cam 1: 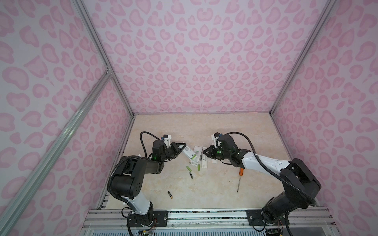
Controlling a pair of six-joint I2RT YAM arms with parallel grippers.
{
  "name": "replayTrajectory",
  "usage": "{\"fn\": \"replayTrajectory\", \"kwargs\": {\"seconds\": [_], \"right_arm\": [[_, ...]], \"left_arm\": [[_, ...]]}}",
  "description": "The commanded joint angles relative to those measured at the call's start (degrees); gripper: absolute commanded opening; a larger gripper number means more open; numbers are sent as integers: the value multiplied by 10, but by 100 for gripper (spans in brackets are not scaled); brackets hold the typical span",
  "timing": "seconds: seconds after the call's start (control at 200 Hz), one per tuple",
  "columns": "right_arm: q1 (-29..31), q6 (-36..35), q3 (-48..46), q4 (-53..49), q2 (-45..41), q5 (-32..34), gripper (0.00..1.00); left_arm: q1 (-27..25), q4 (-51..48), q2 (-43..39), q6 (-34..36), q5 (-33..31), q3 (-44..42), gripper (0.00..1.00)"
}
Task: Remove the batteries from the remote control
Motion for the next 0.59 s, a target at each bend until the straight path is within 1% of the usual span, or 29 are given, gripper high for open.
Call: {"fn": "replayTrajectory", "kwargs": {"seconds": [0.0, 0.195, 0.355, 0.425, 0.495, 0.59], "right_arm": [[11, -107, 11, -217, 5, 88, 0], [52, -128, 27, -290, 38, 169, 0], [78, -130, 48, -316, 83, 200, 0], [85, -132, 54, -322, 95, 210, 6], [91, -133, 62, -331, 102, 217, 14], [96, -135, 71, -339, 96, 229, 28]], "left_arm": [[22, 1, 8, 24, 44, 10, 3], [85, -38, 44, 53, 109, 18, 2], [122, -85, 62, 95, 132, 22, 2], [130, -119, 69, 118, 128, 27, 2], [131, -153, 73, 145, 116, 31, 2], [131, -199, 72, 183, 91, 36, 4]]}}
